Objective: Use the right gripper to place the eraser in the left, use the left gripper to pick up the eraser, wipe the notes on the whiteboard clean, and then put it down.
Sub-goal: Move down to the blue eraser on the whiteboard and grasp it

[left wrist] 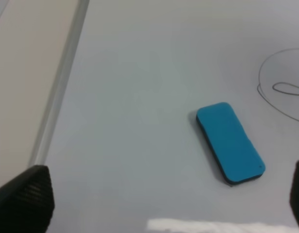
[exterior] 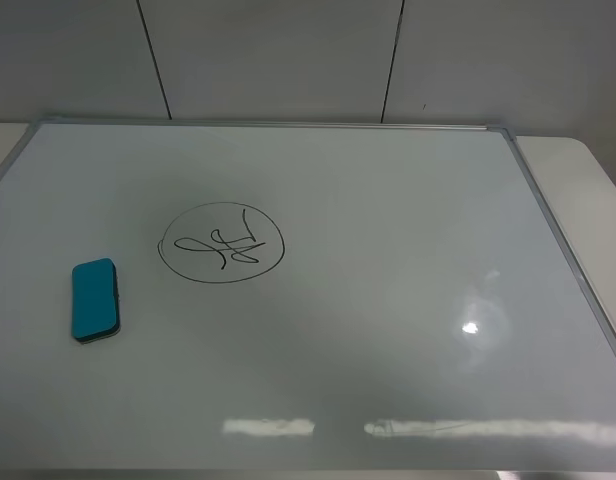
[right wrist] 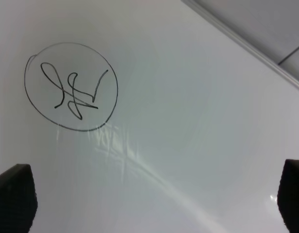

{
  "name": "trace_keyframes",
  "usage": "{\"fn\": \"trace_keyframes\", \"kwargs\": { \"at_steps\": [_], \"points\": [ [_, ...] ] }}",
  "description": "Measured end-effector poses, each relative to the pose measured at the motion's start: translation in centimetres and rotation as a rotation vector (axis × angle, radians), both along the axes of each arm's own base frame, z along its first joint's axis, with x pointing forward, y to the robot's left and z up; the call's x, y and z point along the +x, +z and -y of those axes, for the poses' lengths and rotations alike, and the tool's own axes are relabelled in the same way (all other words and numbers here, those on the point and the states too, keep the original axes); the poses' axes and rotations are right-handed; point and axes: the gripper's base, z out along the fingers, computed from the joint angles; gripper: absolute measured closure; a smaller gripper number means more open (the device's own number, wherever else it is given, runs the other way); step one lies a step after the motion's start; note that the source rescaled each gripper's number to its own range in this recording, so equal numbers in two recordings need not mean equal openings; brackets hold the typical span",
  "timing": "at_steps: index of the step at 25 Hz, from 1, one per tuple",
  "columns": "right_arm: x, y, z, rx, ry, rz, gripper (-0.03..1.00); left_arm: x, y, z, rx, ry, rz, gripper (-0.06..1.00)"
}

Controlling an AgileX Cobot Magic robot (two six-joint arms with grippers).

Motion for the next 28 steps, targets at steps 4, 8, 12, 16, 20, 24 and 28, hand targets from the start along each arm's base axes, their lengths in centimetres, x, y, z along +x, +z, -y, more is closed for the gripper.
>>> {"fn": "trace_keyframes", "kwargs": {
  "at_steps": [4, 8, 12, 16, 20, 24, 28],
  "points": [
    [-3.4, -1.2, 4.6, 0.082, -0.064, 0.015, -0.03, 0.0, 0.0, 0.0, 0.0, 0.0, 0.0, -0.03],
    [-7.0, -2.7, 9.6, 0.157, -0.116, 0.038, -0.03, 0.0, 0.0, 0.0, 0.0, 0.0, 0.0, -0.03],
    [-10.3, -4.7, 14.0, 0.237, -0.141, 0.074, -0.03, 0.0, 0.0, 0.0, 0.0, 0.0, 0.0, -0.03],
    [-12.7, -7.8, 17.5, 0.265, -0.264, 0.13, -0.03, 0.0, 0.0, 0.0, 0.0, 0.0, 0.0, -0.03],
    [-15.3, -11.5, 19.3, 0.224, -0.39, 0.198, -0.03, 0.0, 0.0, 0.0, 0.0, 0.0, 0.0, -0.03],
    [-17.7, -14.2, 19.2, 0.28, -0.435, 0.278, -0.03, 0.0, 0.0, 0.0, 0.0, 0.0, 0.0, -0.03],
    [-17.8, -15.7, 18.6, 0.287, -0.496, 0.273, -0.03, 0.0, 0.0, 0.0, 0.0, 0.0, 0.0, -0.03]
  ]
}}
